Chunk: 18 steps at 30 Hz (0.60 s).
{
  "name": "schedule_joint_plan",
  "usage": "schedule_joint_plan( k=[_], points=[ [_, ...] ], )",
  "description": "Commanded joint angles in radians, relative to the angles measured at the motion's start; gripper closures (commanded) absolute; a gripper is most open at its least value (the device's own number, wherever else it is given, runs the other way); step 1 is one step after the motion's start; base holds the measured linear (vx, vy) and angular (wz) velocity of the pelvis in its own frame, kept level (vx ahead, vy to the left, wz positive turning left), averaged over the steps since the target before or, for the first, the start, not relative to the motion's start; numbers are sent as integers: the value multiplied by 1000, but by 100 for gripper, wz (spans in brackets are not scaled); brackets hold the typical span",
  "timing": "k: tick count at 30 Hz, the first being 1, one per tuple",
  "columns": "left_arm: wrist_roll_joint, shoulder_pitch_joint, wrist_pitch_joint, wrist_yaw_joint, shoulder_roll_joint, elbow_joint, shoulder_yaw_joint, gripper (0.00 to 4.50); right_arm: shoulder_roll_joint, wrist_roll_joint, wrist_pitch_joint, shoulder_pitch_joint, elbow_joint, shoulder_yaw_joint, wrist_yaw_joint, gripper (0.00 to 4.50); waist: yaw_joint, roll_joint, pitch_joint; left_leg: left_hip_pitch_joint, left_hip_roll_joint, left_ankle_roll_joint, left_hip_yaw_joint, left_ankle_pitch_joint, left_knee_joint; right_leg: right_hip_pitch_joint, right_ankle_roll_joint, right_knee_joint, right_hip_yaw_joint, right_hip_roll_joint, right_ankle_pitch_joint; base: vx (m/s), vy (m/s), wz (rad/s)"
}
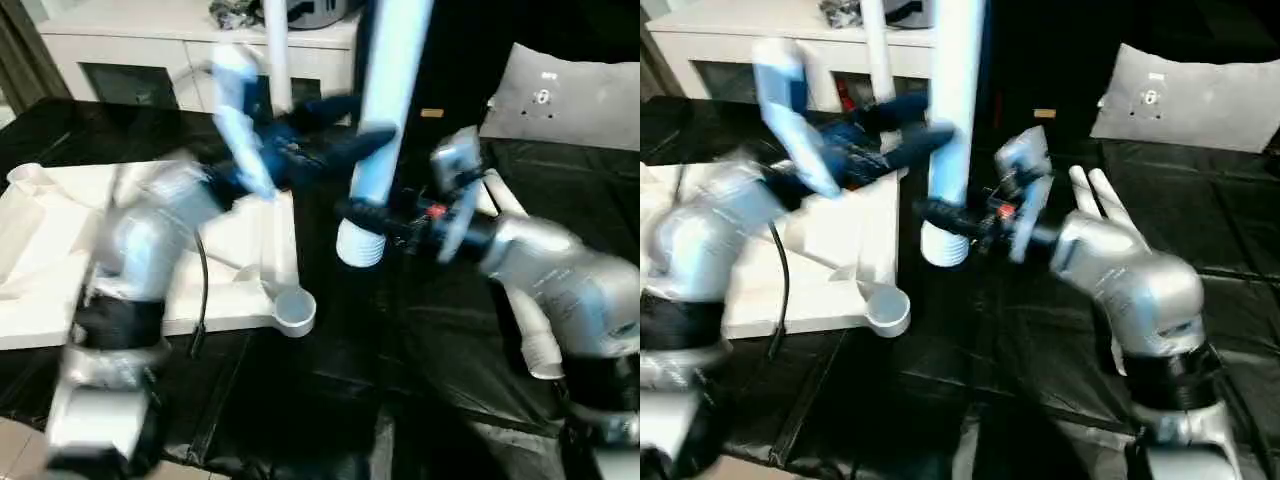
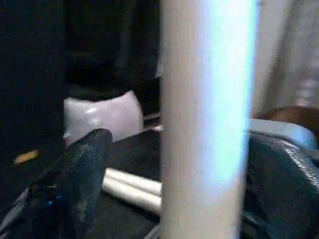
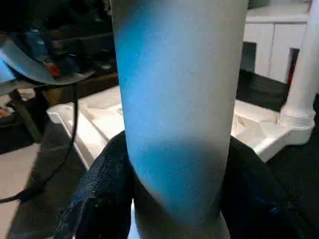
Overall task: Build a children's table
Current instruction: Insert table leg to table base
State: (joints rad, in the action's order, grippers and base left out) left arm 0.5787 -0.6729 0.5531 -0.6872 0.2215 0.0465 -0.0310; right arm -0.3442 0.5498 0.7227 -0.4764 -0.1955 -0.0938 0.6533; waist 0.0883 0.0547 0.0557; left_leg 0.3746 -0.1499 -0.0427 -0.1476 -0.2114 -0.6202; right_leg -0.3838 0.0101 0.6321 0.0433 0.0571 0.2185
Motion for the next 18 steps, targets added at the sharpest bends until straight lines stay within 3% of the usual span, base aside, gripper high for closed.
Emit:
schedule_joint_plan(
  k=[1,4,5,6,7,10,12,16,18],
  points=[
    [-31,5,-15,52,-6,24,-9,0,8,-20,-28,5,-31,-8,-27,257,0,-14,-71,-3,-64,19,14,-10,66,58,222,-66,-49,85,17,0,0,0],
    [-57,39,-40,103,-39,38,-12,0,44,-39,-46,32,-31,-16,-64,257,-3,-13,-68,-2,-66,13,16,-35,69,57,219,-68,-49,85,48,0,0,0],
    [-61,46,-43,109,-44,44,-12,28,47,-47,-51,37,-31,-20,-68,257,-4,-14,-69,-3,-65,13,15,-39,69,56,216,-69,-50,84,55,0,0,0],
    [-57,58,-41,127,-59,57,-5,34,56,-51,-55,43,-32,-19,-77,257,-3,-5,-69,-4,-64,11,16,-41,68,54,217,-68,-50,84,56,0,0,0],
    [-58,69,-45,142,-72,66,-2,34,63,-56,-60,49,-33,-20,-86,257,-4,-9,-69,-3,-65,10,16,-42,68,56,217,-69,-50,83,47,0,0,0],
    [-59,105,-46,171,-96,105,-10,40,79,-61,-70,65,-38,-19,-105,257,-4,-8,-70,-3,-65,13,17,-41,68,56,219,-68,-50,83,33,0,0,0],
    [-49,123,-36,186,-109,125,-12,70,84,-63,-74,73,-41,-21,-111,257,-5,-9,-69,-2,-67,15,17,-48,69,55,220,-69,-50,83,36,0,0,0],
    [-52,151,-30,196,-119,154,-36,77,96,-72,-85,84,-40,-26,-119,257,-6,-9,-65,-3,-66,11,17,-76,73,52,206,-74,-50,82,87,0,0,0],
    [-59,158,-25,203,-121,160,-42,114,102,-77,-87,86,-40,-30,-121,257,-7,-9,-64,-3,-65,7,17,-81,73,51,197,-76,-51,81,101,0,0,0]
  ],
)
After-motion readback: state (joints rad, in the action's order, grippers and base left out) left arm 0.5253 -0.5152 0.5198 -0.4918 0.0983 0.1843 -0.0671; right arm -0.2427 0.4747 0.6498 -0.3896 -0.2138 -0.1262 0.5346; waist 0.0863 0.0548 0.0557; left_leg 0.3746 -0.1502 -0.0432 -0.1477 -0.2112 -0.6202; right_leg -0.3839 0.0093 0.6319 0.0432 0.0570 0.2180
